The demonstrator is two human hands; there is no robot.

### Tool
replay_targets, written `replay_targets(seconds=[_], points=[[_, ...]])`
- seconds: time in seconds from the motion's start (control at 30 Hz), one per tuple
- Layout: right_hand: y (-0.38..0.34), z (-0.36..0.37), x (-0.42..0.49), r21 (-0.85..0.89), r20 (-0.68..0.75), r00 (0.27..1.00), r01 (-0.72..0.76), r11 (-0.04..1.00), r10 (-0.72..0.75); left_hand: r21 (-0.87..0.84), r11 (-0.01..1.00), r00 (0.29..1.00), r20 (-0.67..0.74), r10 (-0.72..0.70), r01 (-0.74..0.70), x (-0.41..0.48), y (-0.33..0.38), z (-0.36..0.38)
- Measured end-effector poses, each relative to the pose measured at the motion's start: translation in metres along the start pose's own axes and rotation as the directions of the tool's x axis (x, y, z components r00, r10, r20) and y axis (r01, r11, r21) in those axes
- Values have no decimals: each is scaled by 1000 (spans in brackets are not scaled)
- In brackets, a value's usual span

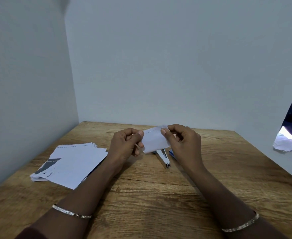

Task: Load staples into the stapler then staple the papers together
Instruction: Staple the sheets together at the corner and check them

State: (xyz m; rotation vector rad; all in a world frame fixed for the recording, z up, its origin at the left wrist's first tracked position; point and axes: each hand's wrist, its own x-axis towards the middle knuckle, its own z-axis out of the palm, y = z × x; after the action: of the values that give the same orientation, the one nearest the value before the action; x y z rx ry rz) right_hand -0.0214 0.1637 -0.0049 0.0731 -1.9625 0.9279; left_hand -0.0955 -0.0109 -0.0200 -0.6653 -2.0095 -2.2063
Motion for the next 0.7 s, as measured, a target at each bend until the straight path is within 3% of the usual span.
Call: replay_targets(seconds=[0.1, 0.2, 0.3, 0.43, 0.57, 0.7], points=[[-8, 1, -4, -122, -34, 988, 142, 982, -148, 63, 998, 998, -53, 24, -21, 2, -1, -1], [-16, 5, -11, -235, -34, 928, 352, 906, -370, 182, 980, 987, -125, 100, -76, 2, 0, -2], [-21, 14, -18, -304, 120, 856, 514, 802, -503, 283, 953, 964, -202, 173, -112, 3, 3, -7], [-24, 25, -29, -332, 398, 776, 619, 712, -489, 384, 919, 935, -284, 210, -90, 6, 3, -18], [-24, 32, -37, -288, 622, 707, 607, 741, -337, 506, 862, 923, -331, 198, -4, 5, -1, -20], [-20, 35, -39, -291, 670, 705, 540, 790, -235, 613, 788, 940, -301, 163, 60, 7, -7, -21]])
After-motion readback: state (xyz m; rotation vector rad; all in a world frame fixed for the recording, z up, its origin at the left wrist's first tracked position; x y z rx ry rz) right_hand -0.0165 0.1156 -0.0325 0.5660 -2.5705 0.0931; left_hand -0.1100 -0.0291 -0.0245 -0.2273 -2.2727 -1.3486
